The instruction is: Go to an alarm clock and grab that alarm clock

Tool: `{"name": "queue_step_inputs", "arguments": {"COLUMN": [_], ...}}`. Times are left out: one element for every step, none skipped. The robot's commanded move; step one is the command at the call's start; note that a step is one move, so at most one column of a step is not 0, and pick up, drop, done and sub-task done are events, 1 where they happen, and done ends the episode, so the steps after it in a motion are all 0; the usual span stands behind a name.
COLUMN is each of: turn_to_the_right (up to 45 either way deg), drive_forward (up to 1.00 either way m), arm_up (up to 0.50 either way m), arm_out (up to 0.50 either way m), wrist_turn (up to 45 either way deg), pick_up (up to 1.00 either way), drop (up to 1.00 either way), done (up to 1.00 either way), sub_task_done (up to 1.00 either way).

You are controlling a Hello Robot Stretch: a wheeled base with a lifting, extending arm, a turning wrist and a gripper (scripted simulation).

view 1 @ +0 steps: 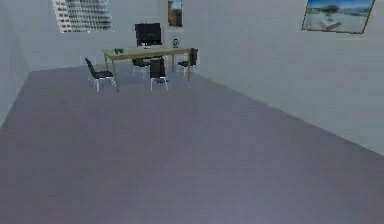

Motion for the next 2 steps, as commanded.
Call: {"name": "queue_step_inputs", "arguments": {"turn_to_the_right": [0.0,0.0], "drive_forward": [1.00,1.00], "arm_up": [0.00,0.00], "arm_out": [0.00,0.00], "wrist_turn": [0.0,0.0], "pick_up": [0.00,0.00], "drop": [0.00,0.00], "done": [0.00,0.00], "sub_task_done": [0.00,0.00]}}
